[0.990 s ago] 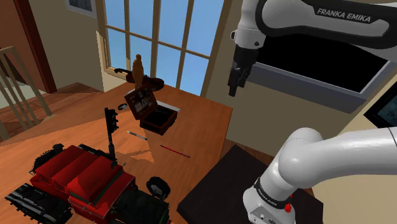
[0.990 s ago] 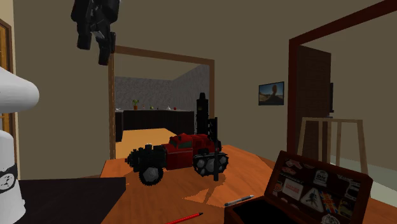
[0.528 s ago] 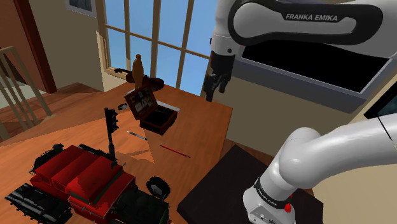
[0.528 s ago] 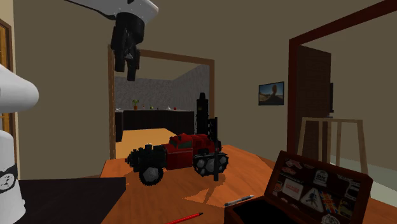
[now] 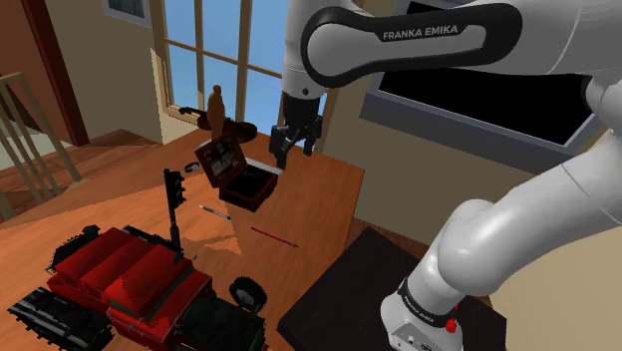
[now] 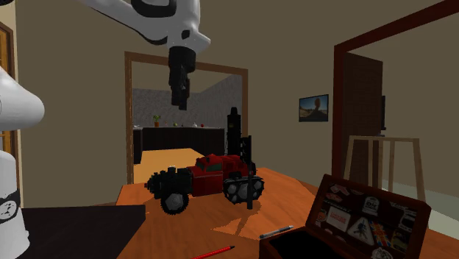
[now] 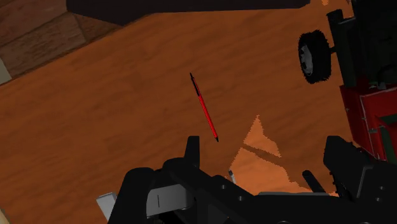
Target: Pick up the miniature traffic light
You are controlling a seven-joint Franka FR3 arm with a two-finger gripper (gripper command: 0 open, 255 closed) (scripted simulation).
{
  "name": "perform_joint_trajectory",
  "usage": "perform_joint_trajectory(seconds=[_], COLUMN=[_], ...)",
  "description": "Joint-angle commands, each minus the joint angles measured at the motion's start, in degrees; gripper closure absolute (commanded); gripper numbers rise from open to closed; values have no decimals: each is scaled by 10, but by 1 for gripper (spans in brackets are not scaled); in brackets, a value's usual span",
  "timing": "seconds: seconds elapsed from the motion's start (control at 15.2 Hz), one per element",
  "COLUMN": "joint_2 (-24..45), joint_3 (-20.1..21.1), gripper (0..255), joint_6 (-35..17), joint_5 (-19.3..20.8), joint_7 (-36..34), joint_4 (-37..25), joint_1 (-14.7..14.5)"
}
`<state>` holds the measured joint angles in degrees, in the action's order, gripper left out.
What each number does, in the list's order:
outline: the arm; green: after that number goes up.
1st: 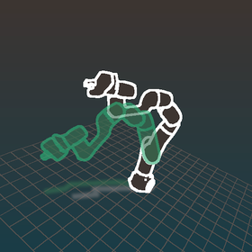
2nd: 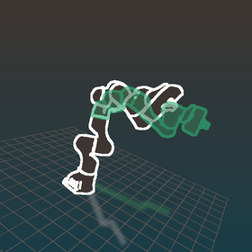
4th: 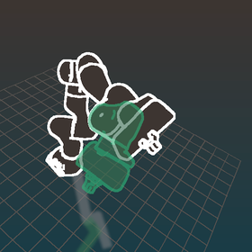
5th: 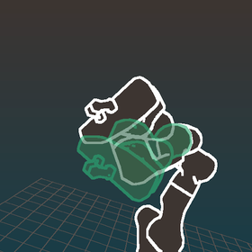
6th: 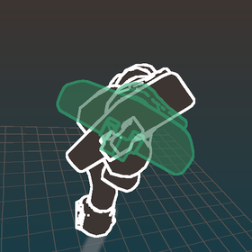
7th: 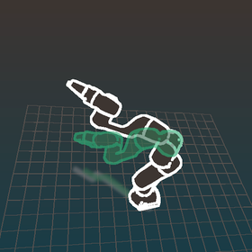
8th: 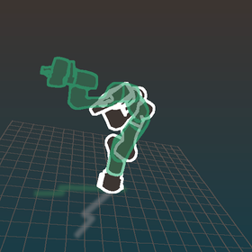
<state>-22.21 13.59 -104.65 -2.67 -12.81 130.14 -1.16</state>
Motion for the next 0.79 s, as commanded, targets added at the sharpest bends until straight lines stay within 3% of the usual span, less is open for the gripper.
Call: perform_joint_trajectory(seconds=[0.0, 0.73], joint_2=[40, 269], joint_3=[15, 67], gripper=[0, 0], joint_6=[-23, -95], joint_5=[-1, 45], joint_7=[-26, -164], joint_4=[-20, -189], joint_1=[-2, -21])
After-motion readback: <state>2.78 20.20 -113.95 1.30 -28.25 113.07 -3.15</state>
